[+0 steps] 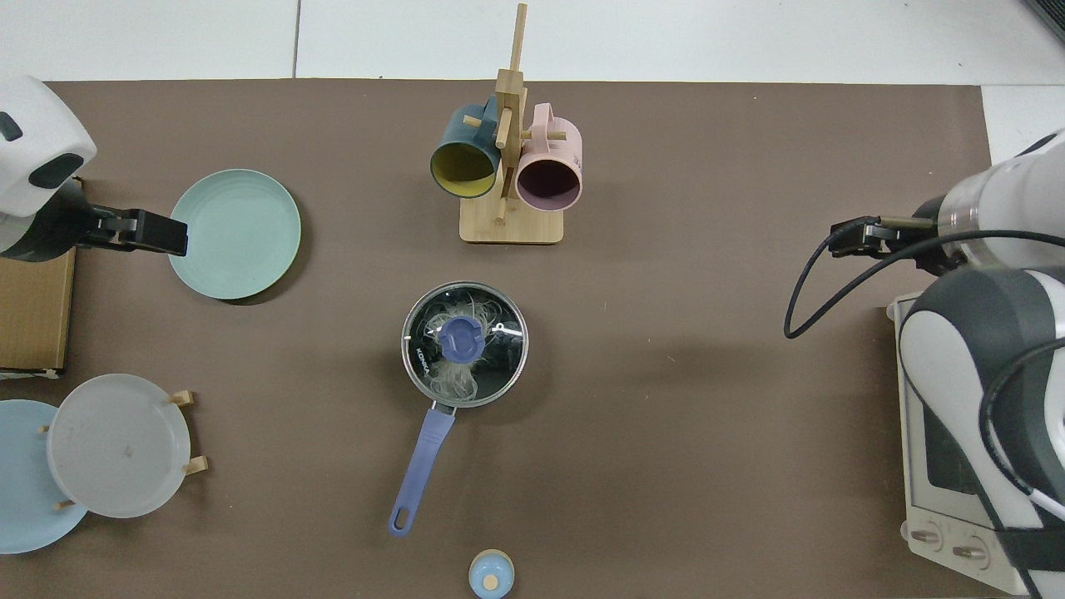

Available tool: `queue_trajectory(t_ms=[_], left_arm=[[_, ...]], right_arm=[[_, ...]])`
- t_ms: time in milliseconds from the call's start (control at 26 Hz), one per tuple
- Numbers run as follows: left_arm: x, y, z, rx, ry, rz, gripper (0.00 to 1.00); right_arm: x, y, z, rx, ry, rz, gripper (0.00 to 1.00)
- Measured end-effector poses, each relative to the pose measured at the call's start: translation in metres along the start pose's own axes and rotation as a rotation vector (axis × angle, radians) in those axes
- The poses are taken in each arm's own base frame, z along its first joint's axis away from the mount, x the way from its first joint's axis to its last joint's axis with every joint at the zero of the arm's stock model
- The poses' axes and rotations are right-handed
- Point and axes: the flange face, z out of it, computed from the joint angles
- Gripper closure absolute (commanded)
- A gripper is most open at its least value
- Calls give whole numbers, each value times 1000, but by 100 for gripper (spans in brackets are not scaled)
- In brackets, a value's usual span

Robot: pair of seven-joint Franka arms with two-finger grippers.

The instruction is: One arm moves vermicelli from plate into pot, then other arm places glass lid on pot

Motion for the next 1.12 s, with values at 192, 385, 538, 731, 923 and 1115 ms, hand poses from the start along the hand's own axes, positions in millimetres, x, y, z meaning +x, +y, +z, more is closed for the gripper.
queue_trajectory(t_ms=[192,385,538,731,923,1115], left_arm=[[0,1,0,0,0,1,0],[0,0,0,0,0,1,0],[0,0,0,0,0,1,0],[0,0,0,0,0,1,0],[0,0,0,0,0,1,0],[0,1,0,0,0,2,0]], right_arm=[[-26,3,8,-2,-30,-7,1],[-34,7,6,-1,-33,-3,1],[-31,13,-1,2,-16,9,1],[-21,17,-15,3,3,20,1],[-11,16,-21,2,6,22,1],[-8,16,-25,0,3,23,1]])
